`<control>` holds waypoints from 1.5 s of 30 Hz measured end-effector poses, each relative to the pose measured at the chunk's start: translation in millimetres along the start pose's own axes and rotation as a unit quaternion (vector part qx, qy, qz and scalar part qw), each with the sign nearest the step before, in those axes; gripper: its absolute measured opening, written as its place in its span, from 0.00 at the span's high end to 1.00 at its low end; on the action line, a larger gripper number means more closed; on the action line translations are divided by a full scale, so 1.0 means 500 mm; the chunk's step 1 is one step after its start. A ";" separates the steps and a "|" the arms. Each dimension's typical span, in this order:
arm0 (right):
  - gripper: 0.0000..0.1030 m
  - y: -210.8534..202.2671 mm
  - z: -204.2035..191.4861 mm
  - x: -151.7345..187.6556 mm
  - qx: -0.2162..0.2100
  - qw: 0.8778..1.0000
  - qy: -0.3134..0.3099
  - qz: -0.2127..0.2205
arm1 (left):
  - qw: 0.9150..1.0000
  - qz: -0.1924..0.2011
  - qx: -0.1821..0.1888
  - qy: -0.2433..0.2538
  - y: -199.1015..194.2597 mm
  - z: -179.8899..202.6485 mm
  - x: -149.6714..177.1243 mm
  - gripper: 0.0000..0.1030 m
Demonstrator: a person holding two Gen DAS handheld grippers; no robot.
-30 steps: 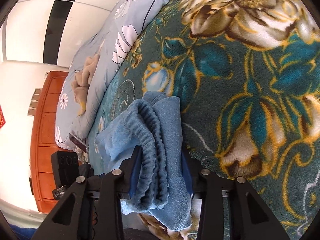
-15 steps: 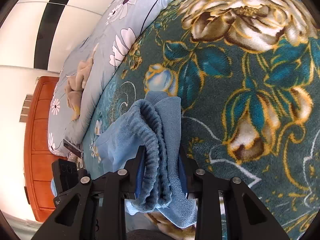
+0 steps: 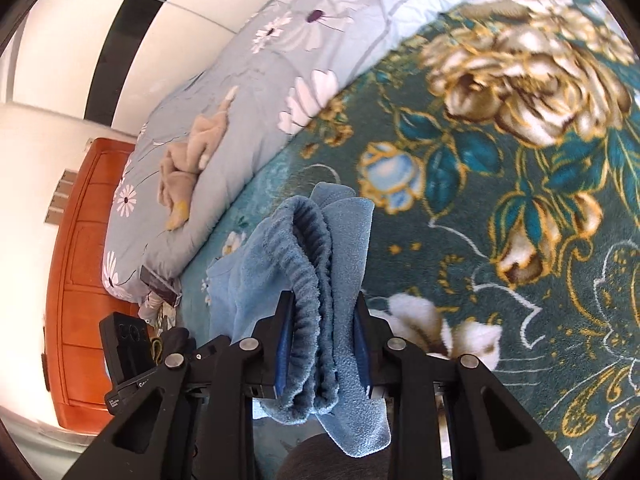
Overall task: Fold clothes
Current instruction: 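Lift the folded garment off the blanket with both grippers, then carry the folded garment with both grippers toward the stack of folded clothes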
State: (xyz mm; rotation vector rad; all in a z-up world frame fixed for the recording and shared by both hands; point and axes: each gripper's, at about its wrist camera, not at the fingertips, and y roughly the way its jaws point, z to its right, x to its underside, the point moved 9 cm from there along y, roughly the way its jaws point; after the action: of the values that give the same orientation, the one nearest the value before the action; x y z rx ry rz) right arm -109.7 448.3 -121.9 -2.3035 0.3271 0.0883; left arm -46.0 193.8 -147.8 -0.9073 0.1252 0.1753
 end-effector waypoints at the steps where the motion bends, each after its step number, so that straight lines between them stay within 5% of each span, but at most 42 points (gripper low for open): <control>1: 0.73 -0.004 -0.019 -0.003 -0.002 1.000 -0.007 0.002 | 1.000 0.009 0.001 0.005 -0.024 0.002 -0.008 0.82; 8: 0.73 -0.014 -0.218 -0.031 -0.048 0.995 -0.083 0.026 | 0.995 0.083 -0.014 0.049 -0.238 -0.007 -0.076 0.82; 16: 0.73 0.041 -0.496 -0.008 -0.112 0.976 -0.186 0.004 | 0.981 0.172 -0.057 0.065 -0.537 -0.123 -0.098 0.82; 30: 0.73 0.216 -0.936 0.246 -0.215 0.913 -0.329 -0.114 | 0.953 0.269 -0.140 0.007 -0.975 -0.416 -0.022 0.82; 34: 0.73 0.278 -1.041 0.334 -0.244 0.893 -0.346 -0.155 | 0.946 0.268 -0.183 0.003 -1.078 -0.512 -0.003 0.82; 39: 0.73 0.360 -1.119 0.451 -0.266 0.876 -0.349 -0.199 | 0.944 0.260 -0.204 -0.021 -1.168 -0.625 0.005 0.82; 45: 0.73 0.450 -1.116 0.532 -0.247 0.879 -0.340 -0.227 | 0.947 0.264 -0.169 -0.066 -1.169 -0.740 0.015 0.82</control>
State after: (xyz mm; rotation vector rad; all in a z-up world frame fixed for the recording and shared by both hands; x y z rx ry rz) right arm 66.3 -160.0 56.6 -2.5881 -0.6688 0.7974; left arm 68.1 -451.1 75.9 -1.1859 0.2165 0.7736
